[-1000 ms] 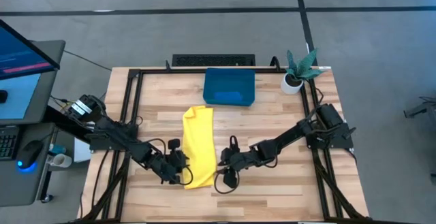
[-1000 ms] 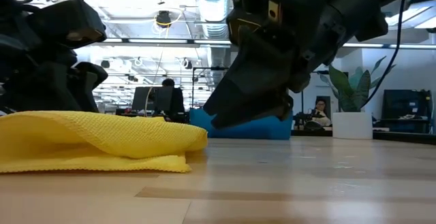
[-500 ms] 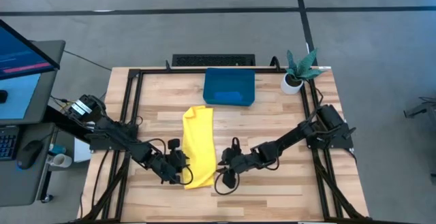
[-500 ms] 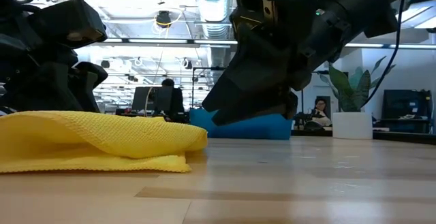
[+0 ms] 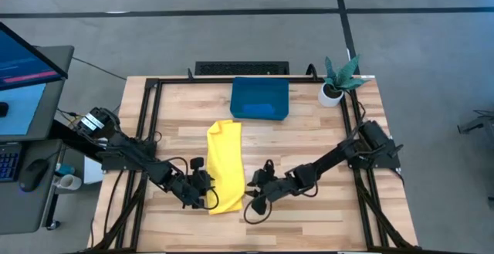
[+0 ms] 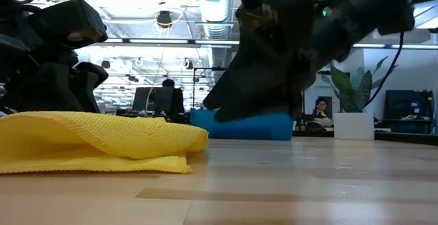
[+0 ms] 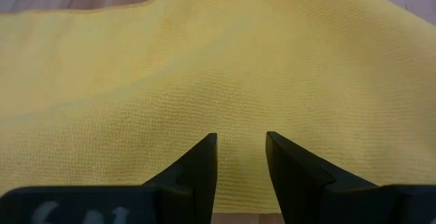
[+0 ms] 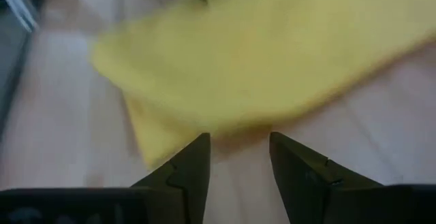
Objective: Roll microfiber towels into tight, uniform cylinder then place into a basket
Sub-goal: Roll the yellow microfiber cloth
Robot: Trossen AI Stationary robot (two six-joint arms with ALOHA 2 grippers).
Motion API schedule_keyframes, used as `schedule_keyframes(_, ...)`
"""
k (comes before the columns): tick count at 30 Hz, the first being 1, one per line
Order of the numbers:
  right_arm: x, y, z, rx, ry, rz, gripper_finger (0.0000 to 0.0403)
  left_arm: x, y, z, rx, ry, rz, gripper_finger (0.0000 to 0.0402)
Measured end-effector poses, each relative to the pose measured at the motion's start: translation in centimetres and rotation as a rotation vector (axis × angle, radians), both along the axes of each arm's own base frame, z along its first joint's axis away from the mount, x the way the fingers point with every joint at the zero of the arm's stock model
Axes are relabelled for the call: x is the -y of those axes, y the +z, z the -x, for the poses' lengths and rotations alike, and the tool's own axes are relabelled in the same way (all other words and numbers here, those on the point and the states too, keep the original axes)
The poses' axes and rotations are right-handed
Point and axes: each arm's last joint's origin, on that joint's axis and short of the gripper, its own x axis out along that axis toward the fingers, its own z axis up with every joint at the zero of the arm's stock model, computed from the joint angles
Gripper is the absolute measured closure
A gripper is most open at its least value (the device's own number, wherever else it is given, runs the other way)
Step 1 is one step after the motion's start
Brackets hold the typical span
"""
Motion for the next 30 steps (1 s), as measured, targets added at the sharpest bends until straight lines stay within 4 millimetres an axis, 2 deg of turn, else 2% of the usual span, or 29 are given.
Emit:
schedule_keyframes(5,-0.1,-2.4,-0.7,-0.031,0.033,-0.026,0.0231,0.0,0.0,0.0,-0.002,0.000,-0.001,0.0284)
schedule_keyframes(11,0.7,-2.1,-1.2,-0.023,0.061,-0.064,0.0234,0.0,-0.1,0.1,-0.005,0.001,-0.002,0.0284)
schedule_keyframes(22,0.3,-1.6,-1.4,0.040,0.132,0.005,0.0234,0.0,-0.1,0.1,-0.005,0.001,-0.003,0.0284)
schedule_keyframes(30,0.3,-1.3,-1.6,0.066,0.146,-0.026,0.0237,-0.1,-0.1,0.1,-0.002,0.004,-0.007,0.0284)
